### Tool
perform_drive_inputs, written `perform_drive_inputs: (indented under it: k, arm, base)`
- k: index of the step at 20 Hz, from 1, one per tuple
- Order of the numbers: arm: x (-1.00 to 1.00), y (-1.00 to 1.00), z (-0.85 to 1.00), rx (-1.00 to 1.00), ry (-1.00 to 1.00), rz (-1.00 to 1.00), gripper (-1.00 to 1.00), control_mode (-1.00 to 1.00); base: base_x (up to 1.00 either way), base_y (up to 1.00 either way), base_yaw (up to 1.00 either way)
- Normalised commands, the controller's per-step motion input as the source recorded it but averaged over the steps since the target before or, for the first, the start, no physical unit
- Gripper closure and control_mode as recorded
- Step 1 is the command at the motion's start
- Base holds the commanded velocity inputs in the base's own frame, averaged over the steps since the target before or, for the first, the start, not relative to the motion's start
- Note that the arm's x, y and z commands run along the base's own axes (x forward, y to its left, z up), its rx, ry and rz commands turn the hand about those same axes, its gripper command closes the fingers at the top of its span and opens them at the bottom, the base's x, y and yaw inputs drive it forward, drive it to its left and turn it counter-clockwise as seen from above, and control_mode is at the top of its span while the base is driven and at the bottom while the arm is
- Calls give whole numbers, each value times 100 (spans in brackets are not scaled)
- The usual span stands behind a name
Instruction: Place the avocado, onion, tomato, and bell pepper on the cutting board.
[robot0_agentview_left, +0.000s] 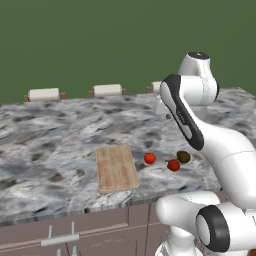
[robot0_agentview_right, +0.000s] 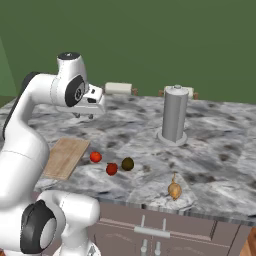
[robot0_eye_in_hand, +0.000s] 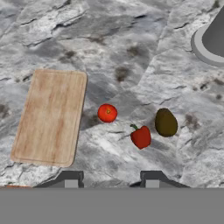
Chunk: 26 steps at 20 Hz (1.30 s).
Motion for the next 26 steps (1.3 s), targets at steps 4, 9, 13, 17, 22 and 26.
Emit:
perform_drive_inputs:
  k: [4,9,13,17,22,26]
  arm:
    - [-13,0,0,0,-1,0,-100,-100]
    - [-42,-8,-11,0,-2,0,-100,-100]
    - [-40,-24,-16,0,-1,0,-100,-100]
    - [-10,-24,-13,0,0,0,-100,-100]
    - [0,-22,-15,0,0,0,-100,-100]
    - [0,-22,-13,0,0,0,-100,-100]
  base:
    - [0,0,0]
    - [0,0,0]
    - [0,0,0]
    - [0,0,0]
    - [0,0,0]
    - [0,0,0]
